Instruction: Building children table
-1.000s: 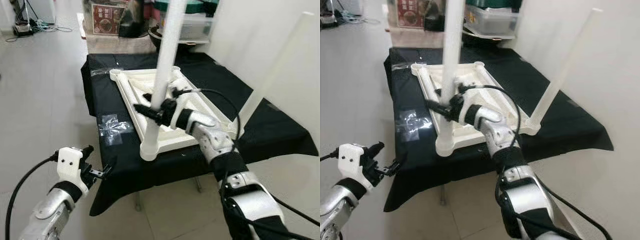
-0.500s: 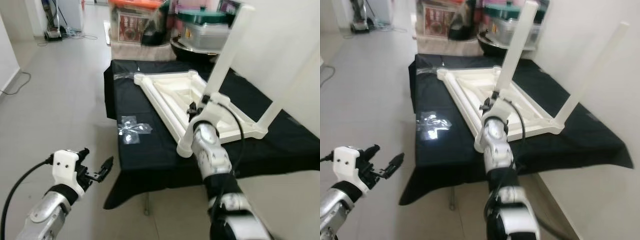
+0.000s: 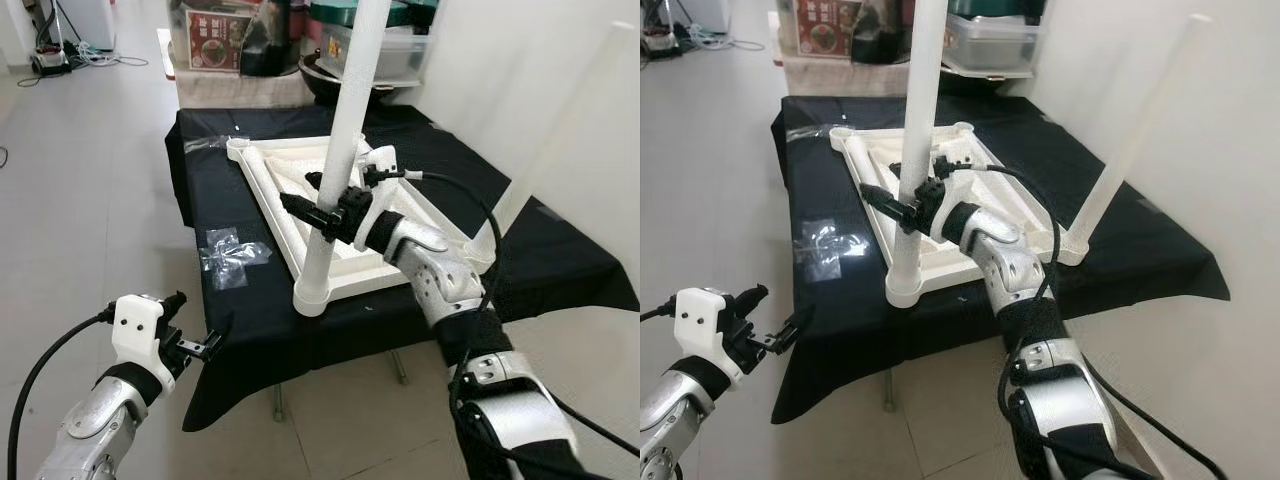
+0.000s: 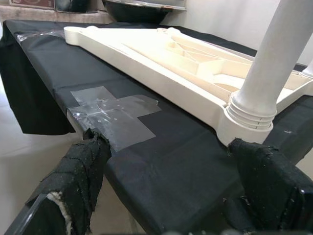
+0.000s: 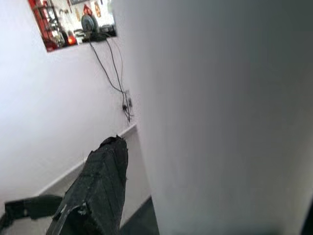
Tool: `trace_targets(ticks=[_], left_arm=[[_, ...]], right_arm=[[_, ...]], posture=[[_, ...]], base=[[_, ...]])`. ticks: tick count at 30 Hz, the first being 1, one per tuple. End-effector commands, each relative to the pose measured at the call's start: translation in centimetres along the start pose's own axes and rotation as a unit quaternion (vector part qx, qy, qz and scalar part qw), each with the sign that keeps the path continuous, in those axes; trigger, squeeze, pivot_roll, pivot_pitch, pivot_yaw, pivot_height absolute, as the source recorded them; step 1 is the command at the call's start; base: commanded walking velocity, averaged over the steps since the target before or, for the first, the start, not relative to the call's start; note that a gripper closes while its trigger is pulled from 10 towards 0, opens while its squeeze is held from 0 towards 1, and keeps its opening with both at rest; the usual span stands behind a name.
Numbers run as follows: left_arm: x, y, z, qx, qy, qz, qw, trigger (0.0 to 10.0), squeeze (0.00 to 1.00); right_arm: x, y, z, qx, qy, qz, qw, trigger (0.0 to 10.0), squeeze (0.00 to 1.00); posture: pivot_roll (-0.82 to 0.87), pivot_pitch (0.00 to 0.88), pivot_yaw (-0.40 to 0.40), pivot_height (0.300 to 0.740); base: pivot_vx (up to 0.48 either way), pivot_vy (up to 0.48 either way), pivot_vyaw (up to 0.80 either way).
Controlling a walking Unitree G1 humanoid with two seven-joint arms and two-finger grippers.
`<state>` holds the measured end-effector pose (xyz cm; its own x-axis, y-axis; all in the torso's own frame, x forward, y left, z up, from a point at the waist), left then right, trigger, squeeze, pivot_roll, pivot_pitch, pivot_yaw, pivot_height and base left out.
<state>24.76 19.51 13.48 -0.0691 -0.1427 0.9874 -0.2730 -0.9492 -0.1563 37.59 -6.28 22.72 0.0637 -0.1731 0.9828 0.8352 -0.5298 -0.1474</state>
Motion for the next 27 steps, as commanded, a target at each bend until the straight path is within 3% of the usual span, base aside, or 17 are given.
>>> trace_targets(ticks=[1,2,3,6,7,8,12,15,16,17,19,20,21,22,23,24,27], left_arm=[[-0.4,0.2,0.0,0.0,-0.007,-0.002,1.0,10.0,0.0],[-0.4,0.2,0.0,0.0,-0.007,-0.002,1.0,10.0,0.0],[-0.4,0.2,0.0,0.001,-0.007,-0.002,1.0,10.0,0.0],[-0.4,0.2,-0.3,0.006,-0.007,-0.002,1.0,10.0,0.0],[-0.4,0.2,-0.3,0.006,-0.007,-0.002,1.0,10.0,0.0],[-0.3,0.1,-0.4,0.006,-0.007,-0.002,1.0,10.0,0.0],[-0.2,0.2,-0.5,0.002,-0.007,-0.002,1.0,10.0,0.0],[-0.2,0.2,-0.5,0.0,-0.008,-0.002,1.0,10.0,0.0],[-0.2,0.2,-0.4,-0.002,-0.008,-0.002,1.0,10.0,0.0],[-0.2,0.2,-0.4,-0.002,-0.008,-0.002,1.0,10.0,0.0],[-0.3,0.2,-0.4,-0.006,-0.009,-0.003,1.0,10.0,0.0],[-0.3,0.2,-0.4,-0.006,-0.009,-0.003,1.0,10.0,0.0],[-0.3,0.2,-0.3,-0.007,-0.009,-0.003,1.0,10.0,0.0],[-0.3,0.2,-0.3,-0.007,-0.009,-0.003,1.0,10.0,0.0],[-0.3,0.1,-0.2,-0.006,-0.008,-0.004,1.0,10.0,0.0],[-0.3,0.1,-0.2,-0.004,-0.006,-0.004,1.0,10.0,0.0],[-0.3,0.0,-0.2,-0.002,-0.005,-0.004,1.0,10.0,0.0]], right_arm=[[-1.0,-0.1,0.6,-0.007,-0.018,0.001,1.0,10.0,0.0],[-1.0,-0.1,0.6,-0.007,-0.018,0.001,1.0,10.0,0.0],[-1.3,1.1,1.1,-0.09,-0.011,0.021,0.996,0.0,0.0],[-2.7,5.6,-1.4,-0.428,0.015,0.075,0.9,0.0,0.0],[-2.7,5.6,-1.4,-0.428,0.015,0.075,0.9,0.0,0.0],[-4.3,6.4,-3.4,-0.525,-0.001,0.098,0.845,0.0,0.0],[-7.8,4.4,-5.3,-0.601,-0.024,0.125,0.789,0.0,0.0],[-8.3,2.9,-4.5,-0.564,-0.03,0.126,0.816,0.0,0.0],[-8.1,2.1,-3.2,-0.507,-0.042,0.134,0.851,10.0,0.0],[-8.1,2.1,-3.2,-0.507,-0.042,0.134,0.851,10.0,0.0],[-6.9,1.0,-1.5,-0.394,-0.025,0.146,0.907,10.0,0.0],[-6.9,1.0,-1.5,-0.394,-0.025,0.146,0.907,10.0,0.0],[-5.7,0.8,-1.0,-0.338,0.001,0.147,0.93,10.0,1.0],[-5.7,0.8,-1.0,-0.338,0.001,0.147,0.93,10.0,1.0],[-3.1,1.0,-0.1,-0.248,0.042,0.135,0.958,10.0,1.0],[-2.0,1.0,0.3,-0.197,0.045,0.131,0.97,10.0,0.67],[-1.3,0.8,0.5,-0.172,0.046,0.129,0.975,10.0,0.67]], posture=[[0.17,0.0,-0.141,0.74],[0.17,0.0,-0.141,0.74],[0.18,0.0,-0.147,0.74],[0.18,0.0,-0.147,0.74],[0.18,0.0,-0.147,0.74],[0.17,0.0,-0.14,0.74],[0.17,0.0,-0.131,0.74],[0.16,0.0,-0.124,0.74],[0.15,0.0,-0.115,0.74],[0.15,0.0,-0.115,0.74],[0.15,0.0,-0.114,0.74],[0.15,0.0,-0.114,0.74],[0.15,0.0,-0.119,0.74],[0.15,0.0,-0.119,0.74],[0.15,0.0,-0.124,0.74],[0.15,0.0,-0.126,0.74],[0.15,0.0,-0.127,0.74]], base=[[0.0,0.0,0.0],[0.0,0.0,0.0],[0.0,0.0,0.0],[0.0,0.0,0.0],[0.0,0.0,0.0],[0.0,0.0,0.0],[0.0,0.0,0.0],[0.0,0.0,0.0],[0.0,0.0,0.0],[0.0,0.0,0.0],[0.0,0.0,0.0],[0.0,0.0,0.0],[0.0,0.0,0.0],[0.0,0.0,0.0],[0.0,0.0,0.0],[0.0,0.0,0.0],[0.0,0.0,0.0]])
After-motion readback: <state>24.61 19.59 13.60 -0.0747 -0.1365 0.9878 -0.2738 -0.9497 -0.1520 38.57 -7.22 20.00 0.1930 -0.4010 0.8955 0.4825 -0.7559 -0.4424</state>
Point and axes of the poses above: a point about 5 cm out from each wrist's last joint towards the gripper, its own z axis pointing out of the wrist towards the gripper, its own x axis along the axis of the wrist's last joint, y = z × x, the point moved 1 cm from there along z, pointing out of the wrist towards the gripper, and after that the axes turned 12 degrees about z, right-handed, at the moved point
